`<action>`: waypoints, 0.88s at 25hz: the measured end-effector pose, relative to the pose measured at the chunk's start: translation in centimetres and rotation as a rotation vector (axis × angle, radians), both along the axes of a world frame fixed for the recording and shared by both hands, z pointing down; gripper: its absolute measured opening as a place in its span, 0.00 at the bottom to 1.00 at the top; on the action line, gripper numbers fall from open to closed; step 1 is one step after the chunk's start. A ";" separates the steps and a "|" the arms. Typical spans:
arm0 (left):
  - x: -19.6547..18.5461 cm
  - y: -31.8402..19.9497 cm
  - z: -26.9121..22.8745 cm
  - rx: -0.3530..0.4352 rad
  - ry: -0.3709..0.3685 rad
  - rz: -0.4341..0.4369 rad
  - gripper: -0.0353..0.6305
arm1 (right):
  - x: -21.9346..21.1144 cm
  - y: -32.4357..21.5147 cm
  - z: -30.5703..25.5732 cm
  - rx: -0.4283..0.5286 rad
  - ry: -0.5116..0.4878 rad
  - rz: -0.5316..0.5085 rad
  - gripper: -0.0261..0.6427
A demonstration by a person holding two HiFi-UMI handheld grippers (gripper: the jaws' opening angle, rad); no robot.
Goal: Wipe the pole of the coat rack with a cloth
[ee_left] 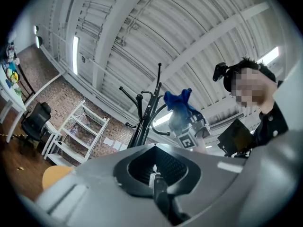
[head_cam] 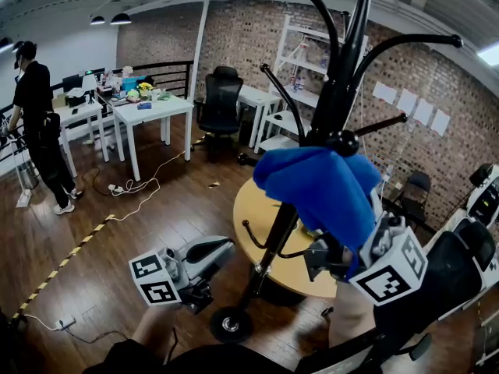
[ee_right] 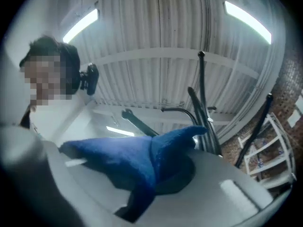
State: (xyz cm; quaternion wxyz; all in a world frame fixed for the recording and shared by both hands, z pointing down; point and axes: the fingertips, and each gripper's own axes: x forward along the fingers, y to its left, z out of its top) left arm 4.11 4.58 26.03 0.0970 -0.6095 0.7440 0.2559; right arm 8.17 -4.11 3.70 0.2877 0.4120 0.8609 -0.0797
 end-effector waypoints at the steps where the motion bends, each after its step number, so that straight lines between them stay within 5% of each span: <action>1: 0.1 -0.1 0.2 -0.003 0.007 -0.007 0.06 | -1.7 -1.0 1.4 -0.008 0.049 0.053 0.08; 6: -0.1 0.8 2.6 -0.037 0.078 -0.074 0.06 | -7.1 -3.6 11.5 0.012 0.256 0.210 0.08; 12: 0.5 -0.1 6.0 -0.123 0.182 -0.133 0.06 | -9.0 -5.5 24.9 -0.037 0.549 0.149 0.08; 18: -0.2 -2.0 6.8 -0.139 0.190 -0.084 0.06 | -9.6 -4.5 36.9 0.094 0.888 0.110 0.08; 22: -1.1 -3.0 6.7 -0.135 0.181 0.002 0.06 | -7.3 -3.1 39.6 0.083 0.989 0.085 0.08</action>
